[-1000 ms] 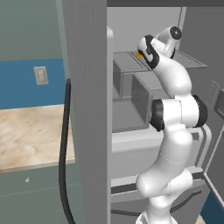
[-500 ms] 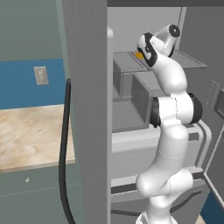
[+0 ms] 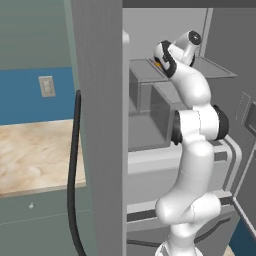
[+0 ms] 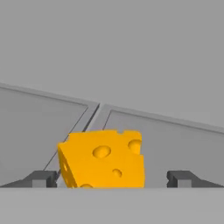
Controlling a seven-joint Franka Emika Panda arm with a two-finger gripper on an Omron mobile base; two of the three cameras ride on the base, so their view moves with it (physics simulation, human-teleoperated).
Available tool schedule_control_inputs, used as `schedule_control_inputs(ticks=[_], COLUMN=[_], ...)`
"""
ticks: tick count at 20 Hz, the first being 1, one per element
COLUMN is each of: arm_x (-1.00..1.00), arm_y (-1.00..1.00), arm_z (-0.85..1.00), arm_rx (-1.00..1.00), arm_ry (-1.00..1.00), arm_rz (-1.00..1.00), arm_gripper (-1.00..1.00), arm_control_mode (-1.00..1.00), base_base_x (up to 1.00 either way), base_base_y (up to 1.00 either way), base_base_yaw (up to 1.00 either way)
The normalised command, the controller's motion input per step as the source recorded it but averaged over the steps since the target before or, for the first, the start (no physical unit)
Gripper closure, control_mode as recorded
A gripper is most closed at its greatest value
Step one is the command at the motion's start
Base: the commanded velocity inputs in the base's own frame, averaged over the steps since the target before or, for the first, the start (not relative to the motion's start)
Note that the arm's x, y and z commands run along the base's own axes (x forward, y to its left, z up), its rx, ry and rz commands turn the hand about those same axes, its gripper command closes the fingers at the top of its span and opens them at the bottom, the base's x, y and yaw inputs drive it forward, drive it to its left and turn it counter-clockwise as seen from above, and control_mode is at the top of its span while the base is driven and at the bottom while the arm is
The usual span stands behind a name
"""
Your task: Pick the cheese from the fridge and the cheese grater from the cabinet and place them next to the salad bowl.
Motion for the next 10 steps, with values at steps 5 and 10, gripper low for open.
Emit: schedule_control_inputs(ticks=[5, 10], arm_x=[0.19, 0.0], arm_y=[0.19, 0.37], arm_z=[-0.44, -0.48], arm_rx=[0.0, 0.0], arm_ry=[0.02, 0.01], arm_rz=[0.0, 0.0], arm_gripper=[1.0, 1.0], arm_control_mode=[-1.0, -1.0], base_base_x=[0.0, 0.0], base_base_y=[0.0, 0.0], base_base_yaw=[0.0, 0.0])
